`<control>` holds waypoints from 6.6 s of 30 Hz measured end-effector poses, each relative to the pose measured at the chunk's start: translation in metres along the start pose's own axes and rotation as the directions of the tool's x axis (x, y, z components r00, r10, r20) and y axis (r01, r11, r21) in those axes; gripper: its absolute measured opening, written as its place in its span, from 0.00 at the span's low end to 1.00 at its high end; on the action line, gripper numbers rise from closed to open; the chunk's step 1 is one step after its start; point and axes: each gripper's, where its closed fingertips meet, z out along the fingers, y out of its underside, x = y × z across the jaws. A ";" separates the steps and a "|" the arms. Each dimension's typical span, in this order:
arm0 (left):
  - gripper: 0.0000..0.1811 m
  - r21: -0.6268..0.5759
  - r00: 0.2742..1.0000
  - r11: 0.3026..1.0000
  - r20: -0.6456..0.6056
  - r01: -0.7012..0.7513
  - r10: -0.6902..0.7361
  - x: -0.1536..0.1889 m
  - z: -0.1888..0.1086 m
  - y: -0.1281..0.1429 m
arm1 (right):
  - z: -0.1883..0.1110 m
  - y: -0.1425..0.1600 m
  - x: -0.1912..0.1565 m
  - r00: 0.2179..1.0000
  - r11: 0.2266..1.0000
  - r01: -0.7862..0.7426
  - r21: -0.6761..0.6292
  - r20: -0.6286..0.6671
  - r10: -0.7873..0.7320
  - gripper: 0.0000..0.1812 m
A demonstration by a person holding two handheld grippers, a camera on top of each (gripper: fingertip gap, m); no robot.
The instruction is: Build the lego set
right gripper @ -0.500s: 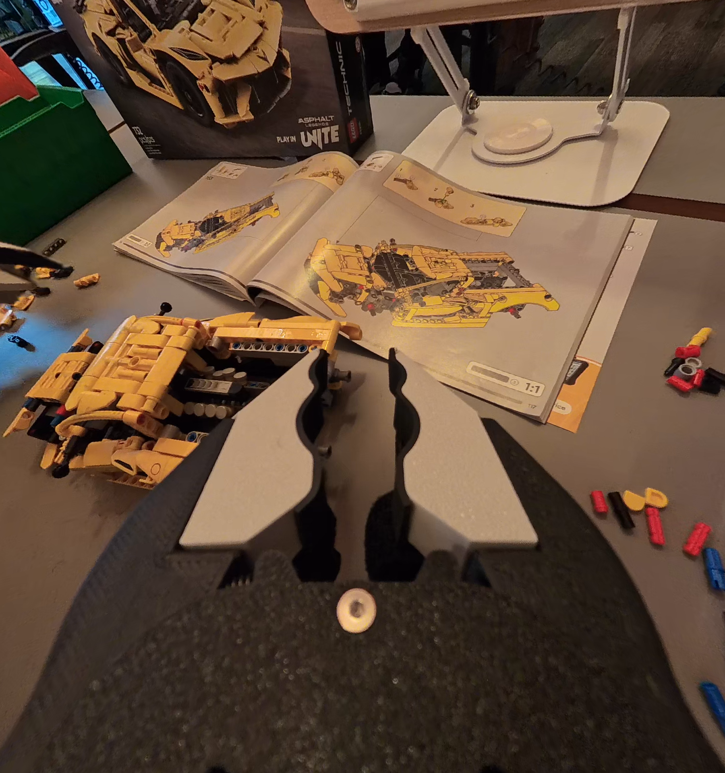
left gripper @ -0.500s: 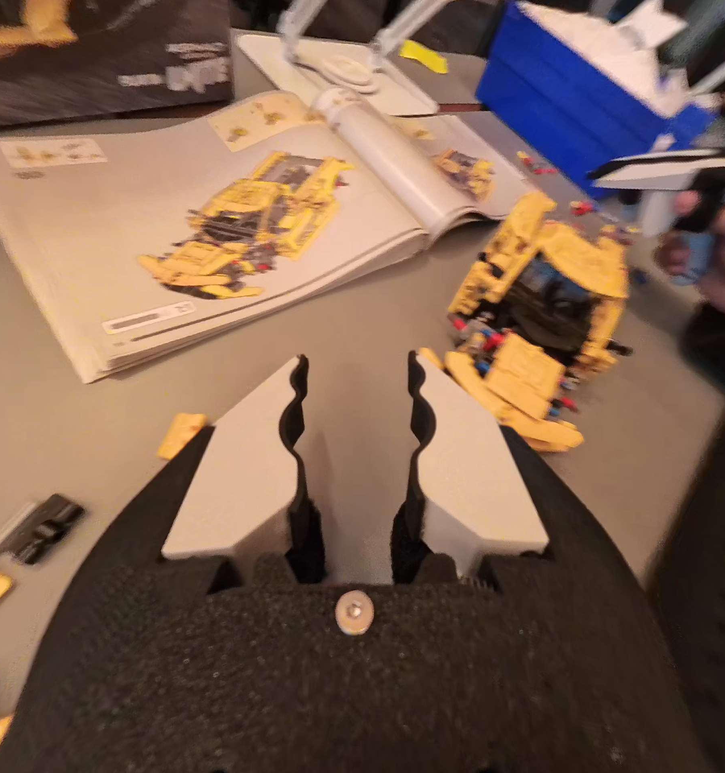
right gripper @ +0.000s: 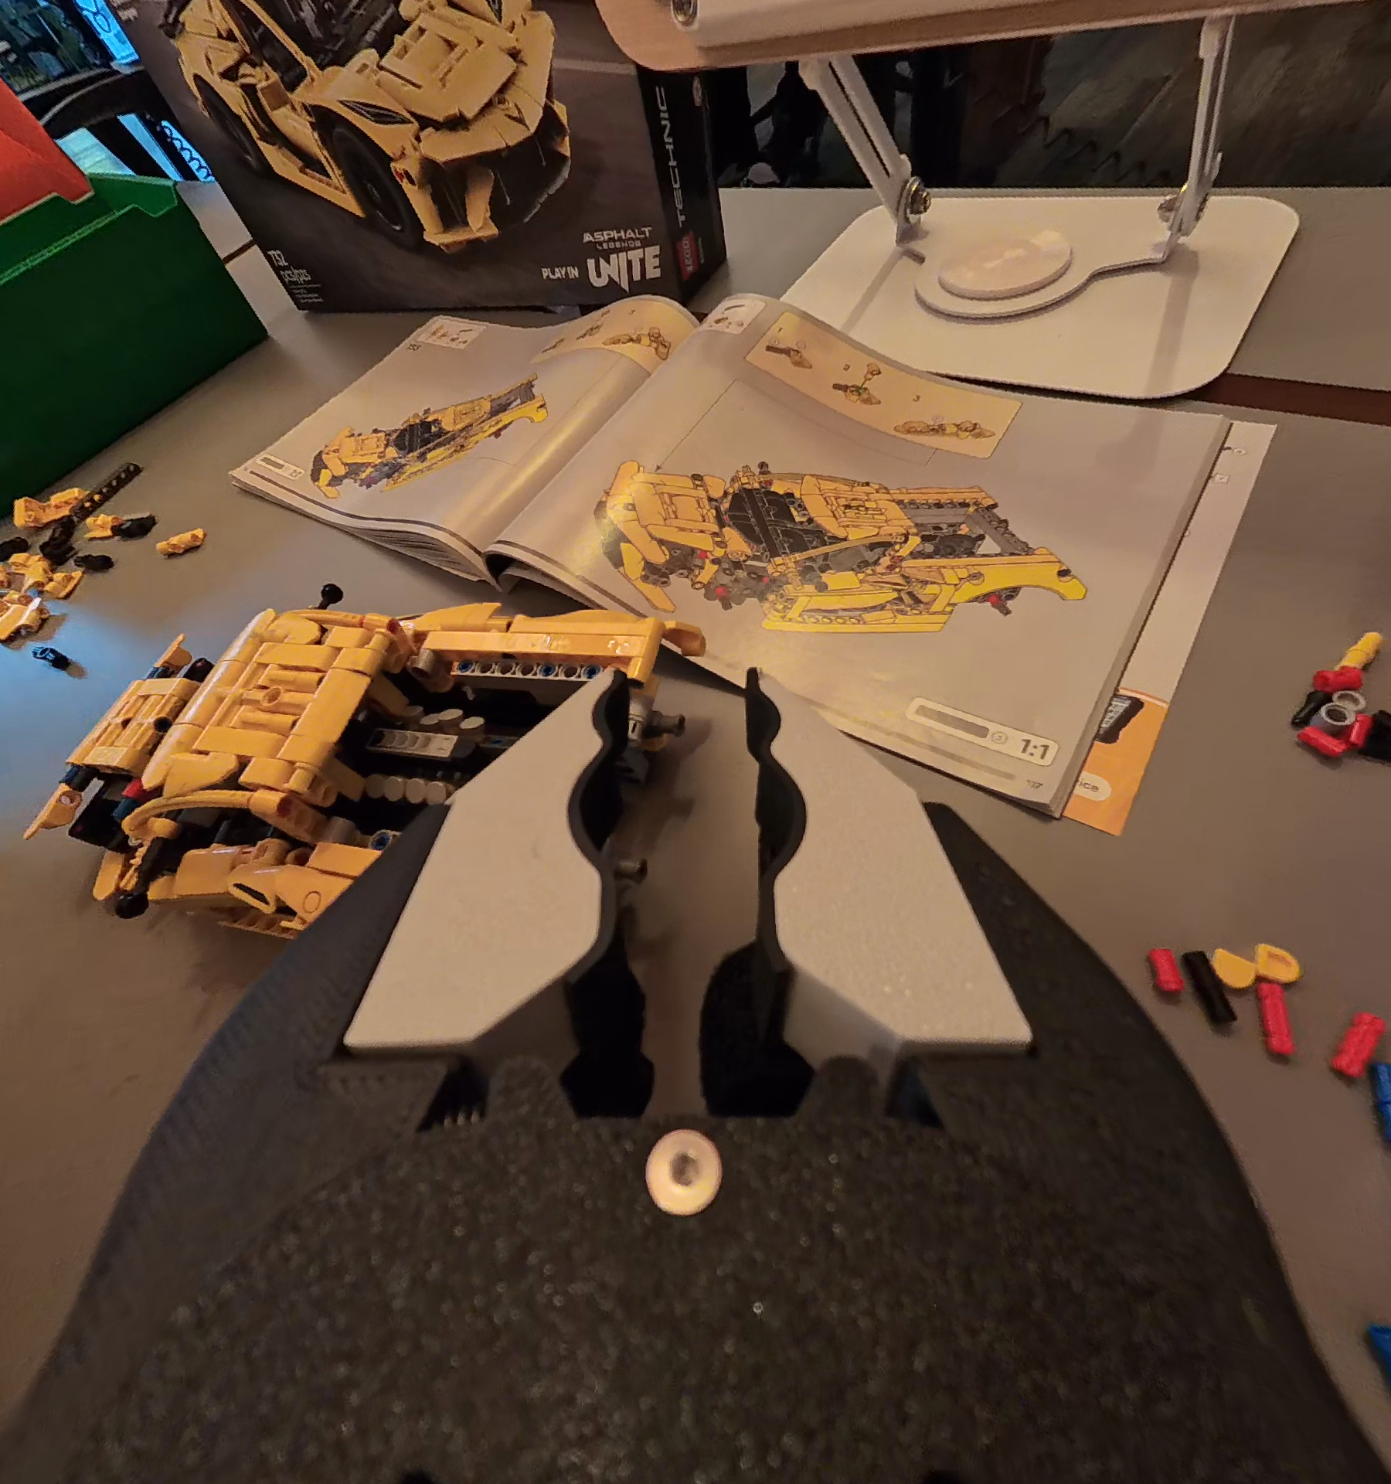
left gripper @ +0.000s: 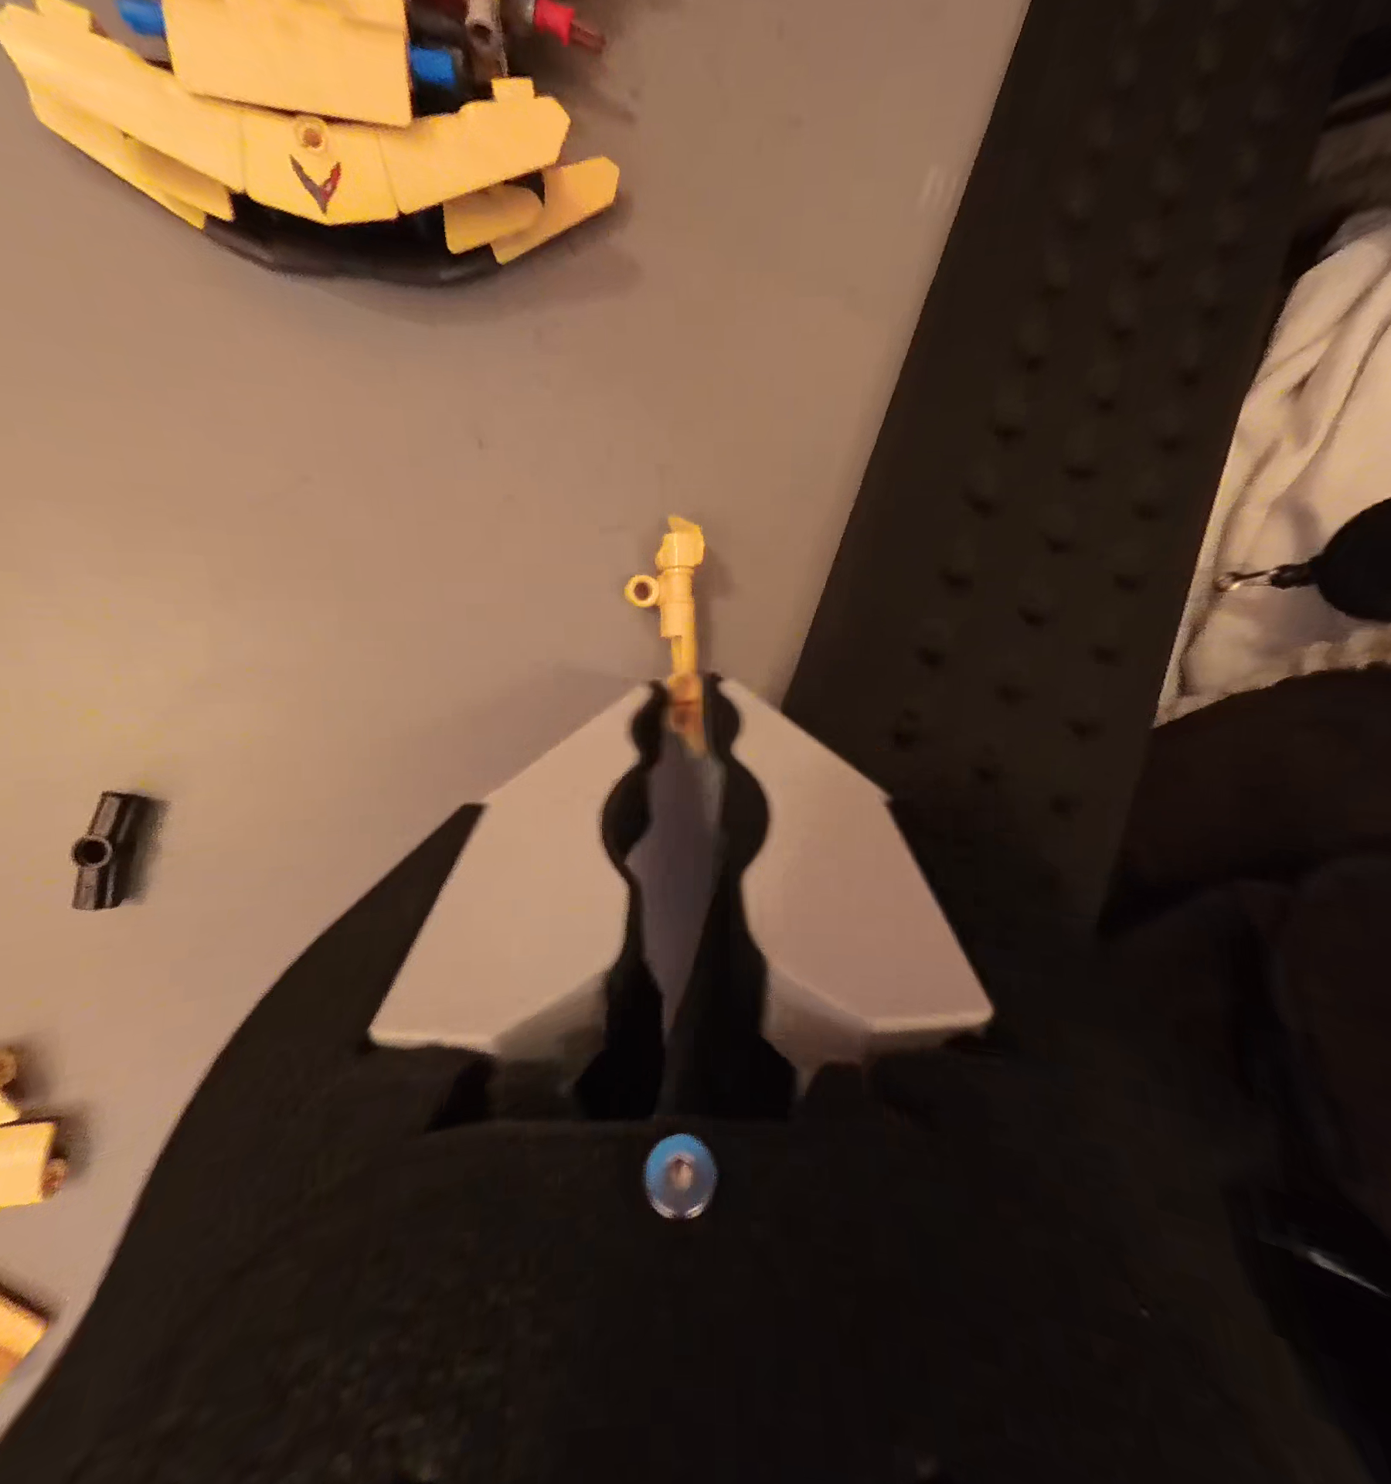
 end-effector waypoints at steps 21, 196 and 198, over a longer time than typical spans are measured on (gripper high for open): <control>0.04 0.397 0.522 0.417 -0.817 0.818 -0.245 -0.032 -0.076 -0.156 | -0.010 0.003 -0.267 0.569 0.847 0.465 0.258 0.645 -0.510 0.23; 0.07 0.383 0.983 0.911 0.147 -0.156 0.106 -0.034 0.038 -0.125 | 0.038 0.071 -0.232 0.074 0.309 0.932 0.190 0.734 -0.675 0.00; 0.06 0.391 0.985 0.908 0.141 -0.148 0.100 -0.033 0.037 -0.125 | 0.037 0.070 -0.231 0.073 0.302 0.934 0.189 0.728 -0.681 0.00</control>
